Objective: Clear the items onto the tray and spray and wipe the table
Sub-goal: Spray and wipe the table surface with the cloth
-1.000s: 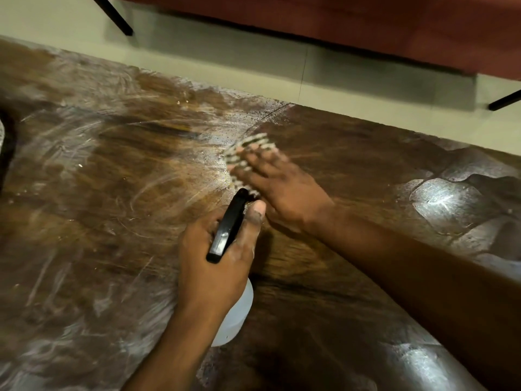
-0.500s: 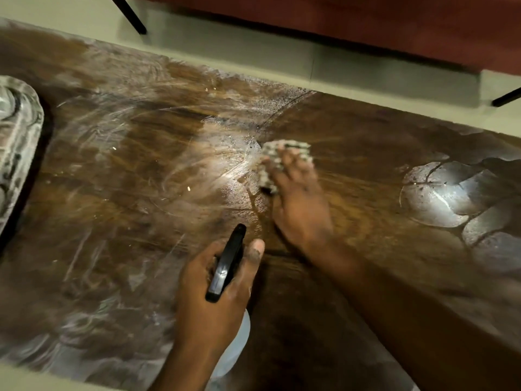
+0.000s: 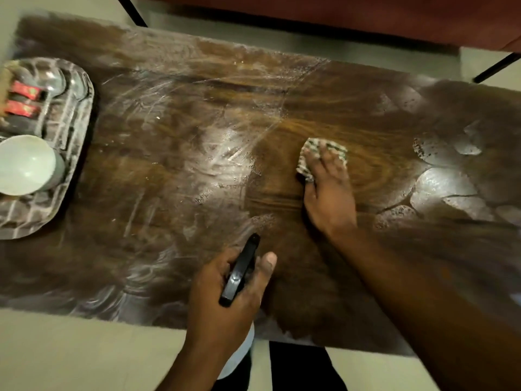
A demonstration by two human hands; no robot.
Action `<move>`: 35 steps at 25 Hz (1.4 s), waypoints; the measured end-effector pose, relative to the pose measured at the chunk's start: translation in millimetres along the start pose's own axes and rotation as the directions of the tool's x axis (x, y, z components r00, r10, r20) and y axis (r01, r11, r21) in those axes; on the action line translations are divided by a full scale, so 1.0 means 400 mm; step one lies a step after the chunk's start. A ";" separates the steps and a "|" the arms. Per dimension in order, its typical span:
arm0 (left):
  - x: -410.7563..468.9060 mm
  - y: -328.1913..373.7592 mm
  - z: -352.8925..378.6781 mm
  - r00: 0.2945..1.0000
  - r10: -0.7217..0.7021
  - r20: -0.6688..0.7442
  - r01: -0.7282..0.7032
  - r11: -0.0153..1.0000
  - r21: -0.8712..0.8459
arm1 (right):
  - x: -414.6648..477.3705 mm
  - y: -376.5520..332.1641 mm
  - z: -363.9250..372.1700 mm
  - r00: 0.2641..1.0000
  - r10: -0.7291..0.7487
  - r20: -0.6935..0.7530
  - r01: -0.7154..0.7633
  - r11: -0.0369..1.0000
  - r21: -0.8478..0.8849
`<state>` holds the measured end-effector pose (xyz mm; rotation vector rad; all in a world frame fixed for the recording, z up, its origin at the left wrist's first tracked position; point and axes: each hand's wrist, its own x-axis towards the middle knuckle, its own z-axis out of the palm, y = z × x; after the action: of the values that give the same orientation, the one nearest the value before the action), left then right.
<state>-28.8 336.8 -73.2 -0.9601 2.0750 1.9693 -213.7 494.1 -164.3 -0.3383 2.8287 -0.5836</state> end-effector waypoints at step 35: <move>-0.301 -0.295 -0.188 0.988 0.121 -0.098 -0.097 0.969 0.227 | -0.712 -0.243 0.255 0.932 -0.297 0.208 0.304 0.953 -0.002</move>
<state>151.9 315.3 -103.1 -0.9480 2.3950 1.7179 100.6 447.4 -164.2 -0.8012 2.6058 -0.5234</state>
